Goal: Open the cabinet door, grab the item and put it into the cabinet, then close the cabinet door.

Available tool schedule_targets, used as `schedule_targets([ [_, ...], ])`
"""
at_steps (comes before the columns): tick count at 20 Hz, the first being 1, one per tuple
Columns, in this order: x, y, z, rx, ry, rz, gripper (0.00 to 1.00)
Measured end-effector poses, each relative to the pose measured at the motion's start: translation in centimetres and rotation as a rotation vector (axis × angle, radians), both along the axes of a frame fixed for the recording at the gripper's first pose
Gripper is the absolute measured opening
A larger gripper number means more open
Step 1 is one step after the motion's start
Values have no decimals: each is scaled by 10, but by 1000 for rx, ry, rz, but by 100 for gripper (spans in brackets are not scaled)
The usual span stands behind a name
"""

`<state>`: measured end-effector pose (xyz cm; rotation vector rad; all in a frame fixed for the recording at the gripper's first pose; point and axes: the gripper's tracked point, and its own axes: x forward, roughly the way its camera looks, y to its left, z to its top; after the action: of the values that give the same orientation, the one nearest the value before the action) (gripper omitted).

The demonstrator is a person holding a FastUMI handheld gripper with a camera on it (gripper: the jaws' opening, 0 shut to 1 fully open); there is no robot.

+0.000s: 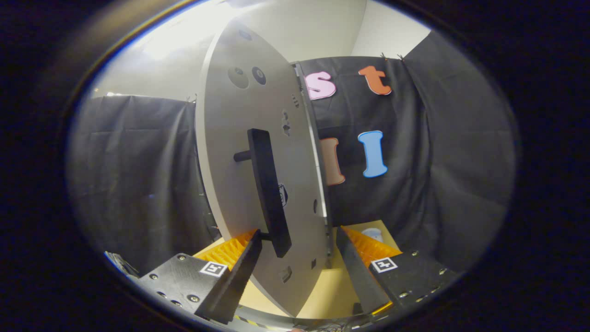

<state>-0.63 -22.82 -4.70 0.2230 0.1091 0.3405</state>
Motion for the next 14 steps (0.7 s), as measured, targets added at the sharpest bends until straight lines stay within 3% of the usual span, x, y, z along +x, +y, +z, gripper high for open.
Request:
schedule_targets([
  [8, 13, 88, 8, -95, -52, 62, 100],
  [14, 50, 170, 10, -126, -71, 73, 100],
])
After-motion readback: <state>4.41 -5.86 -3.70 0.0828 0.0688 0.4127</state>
